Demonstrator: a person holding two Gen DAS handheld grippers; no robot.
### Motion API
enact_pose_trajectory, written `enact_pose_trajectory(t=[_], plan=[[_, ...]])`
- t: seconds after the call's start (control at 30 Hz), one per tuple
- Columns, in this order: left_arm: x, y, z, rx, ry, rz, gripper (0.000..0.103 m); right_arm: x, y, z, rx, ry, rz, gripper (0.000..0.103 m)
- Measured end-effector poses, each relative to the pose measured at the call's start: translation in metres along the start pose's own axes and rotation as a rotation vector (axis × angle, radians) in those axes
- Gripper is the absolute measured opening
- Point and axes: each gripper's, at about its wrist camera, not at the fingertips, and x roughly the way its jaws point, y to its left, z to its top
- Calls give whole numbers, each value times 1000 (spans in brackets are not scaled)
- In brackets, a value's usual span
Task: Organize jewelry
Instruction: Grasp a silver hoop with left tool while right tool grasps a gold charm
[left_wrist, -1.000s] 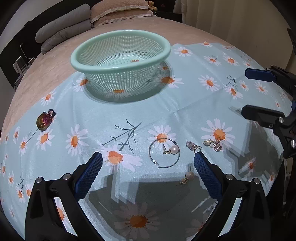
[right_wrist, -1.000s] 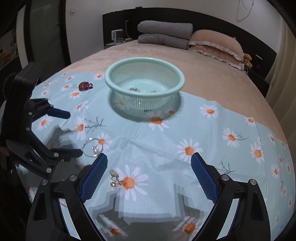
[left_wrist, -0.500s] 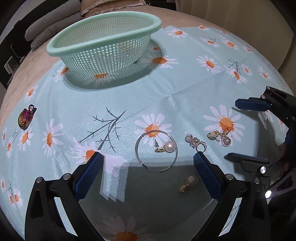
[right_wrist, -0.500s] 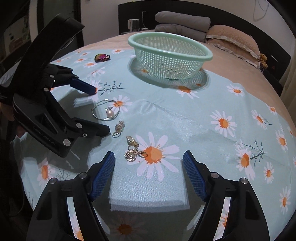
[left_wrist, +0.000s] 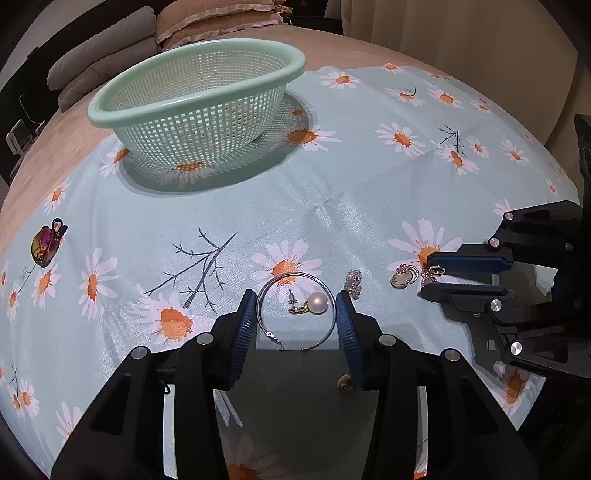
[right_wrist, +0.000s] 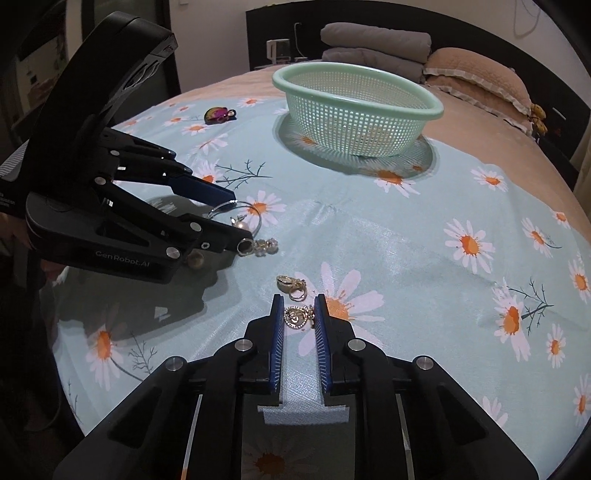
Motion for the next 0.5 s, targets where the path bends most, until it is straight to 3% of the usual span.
enact_pose_trajectory(t=[0.3,0.5], plan=[[-22,9,-5,-49,-15,-22,45,-25,0,1,-26,-17,-17,15],[-41,18,1,-68,-29,32,45,-45,-9,13,-35,-63,-134,15]])
